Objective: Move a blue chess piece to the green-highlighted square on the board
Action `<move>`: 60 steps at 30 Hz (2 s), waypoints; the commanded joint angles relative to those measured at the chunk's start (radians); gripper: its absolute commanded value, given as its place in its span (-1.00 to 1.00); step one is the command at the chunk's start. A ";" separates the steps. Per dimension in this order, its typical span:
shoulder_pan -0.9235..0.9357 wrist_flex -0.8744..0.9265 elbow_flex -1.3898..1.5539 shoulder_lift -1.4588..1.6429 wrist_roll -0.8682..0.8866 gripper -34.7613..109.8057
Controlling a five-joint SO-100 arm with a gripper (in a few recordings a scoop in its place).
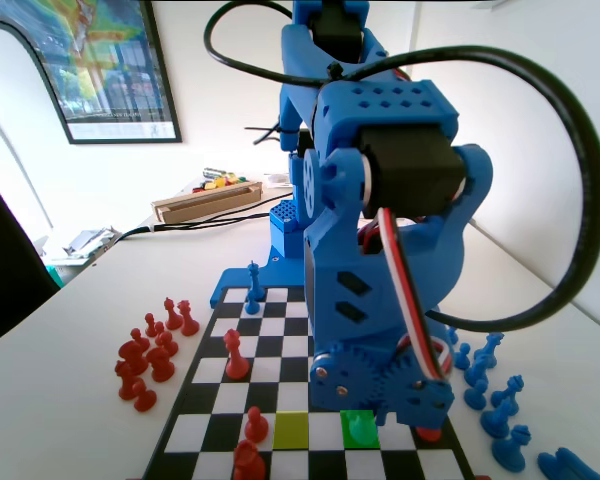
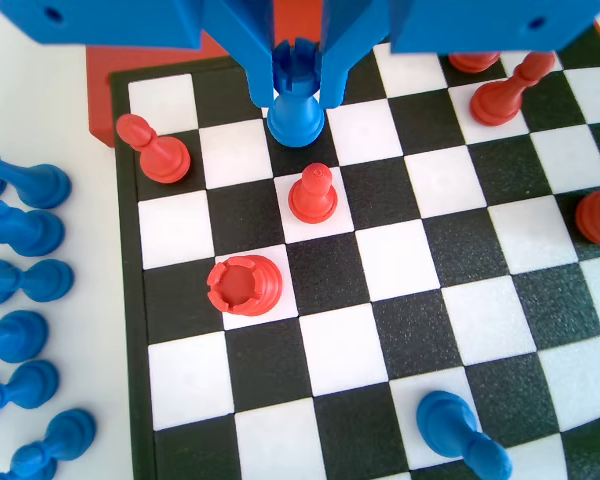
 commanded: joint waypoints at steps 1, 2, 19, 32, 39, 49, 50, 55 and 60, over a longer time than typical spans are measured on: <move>-0.002 0.008 -0.035 0.029 -0.020 -0.46; -0.002 0.009 -0.035 0.029 -0.021 -0.45; 0.008 0.015 -0.057 0.032 -0.015 -0.34; 0.034 0.118 -0.160 0.163 0.000 -0.31; 0.035 0.227 -0.195 0.295 -0.018 -0.35; 0.043 0.380 -0.183 0.566 -0.061 -0.40; 0.044 0.393 -0.172 0.600 -0.067 -0.41; 0.054 0.460 -0.104 0.785 -0.098 -0.43; 0.052 0.506 0.008 1.015 -0.153 -0.48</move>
